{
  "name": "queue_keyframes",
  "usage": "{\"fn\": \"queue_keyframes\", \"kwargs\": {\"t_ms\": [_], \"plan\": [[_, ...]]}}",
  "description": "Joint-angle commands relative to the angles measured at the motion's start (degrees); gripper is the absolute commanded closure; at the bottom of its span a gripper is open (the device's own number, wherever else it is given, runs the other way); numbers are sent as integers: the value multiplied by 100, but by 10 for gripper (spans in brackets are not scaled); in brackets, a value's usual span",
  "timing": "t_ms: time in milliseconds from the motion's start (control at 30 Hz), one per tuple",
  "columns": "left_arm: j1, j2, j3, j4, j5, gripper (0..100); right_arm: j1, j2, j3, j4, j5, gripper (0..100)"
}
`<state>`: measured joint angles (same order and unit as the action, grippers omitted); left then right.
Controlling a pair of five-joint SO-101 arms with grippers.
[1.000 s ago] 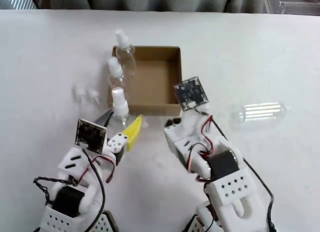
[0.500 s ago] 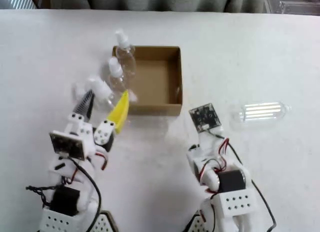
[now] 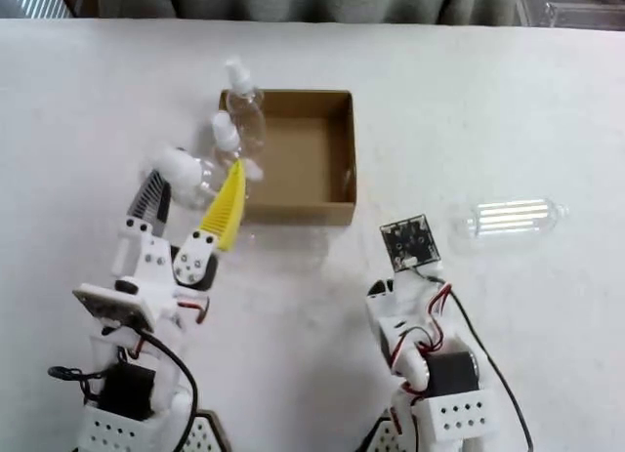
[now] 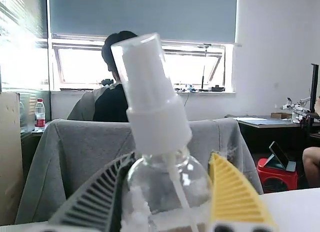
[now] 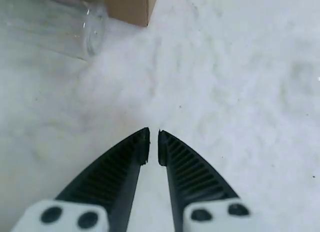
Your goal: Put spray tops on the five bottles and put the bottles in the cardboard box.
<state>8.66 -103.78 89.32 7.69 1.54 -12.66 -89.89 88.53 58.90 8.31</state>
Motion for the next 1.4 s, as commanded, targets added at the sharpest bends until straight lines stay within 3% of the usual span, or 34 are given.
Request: {"fn": "queue_keyframes", "kwargs": {"t_ms": [0, 167, 400, 733, 1000, 1367], "plan": [[4, -22, -316, -255, 9, 979, 66, -154, 9, -110, -158, 983], [4, 945, -1081, -123, 70, 979, 57, -154, 211, -295, -193, 983], [4, 2818, -1987, -211, 774, 978, 180, -163, 853, -769, -167, 983], [-40, 4470, -1222, -2629, 853, 978, 215, -145, 862, -734, -149, 983], [-75, 5974, -1002, -4123, 844, 978, 198, -127, 862, -725, -149, 983], [-382, 8119, -1591, -5389, 844, 978, 189, -119, 862, -725, -141, 983]]}}
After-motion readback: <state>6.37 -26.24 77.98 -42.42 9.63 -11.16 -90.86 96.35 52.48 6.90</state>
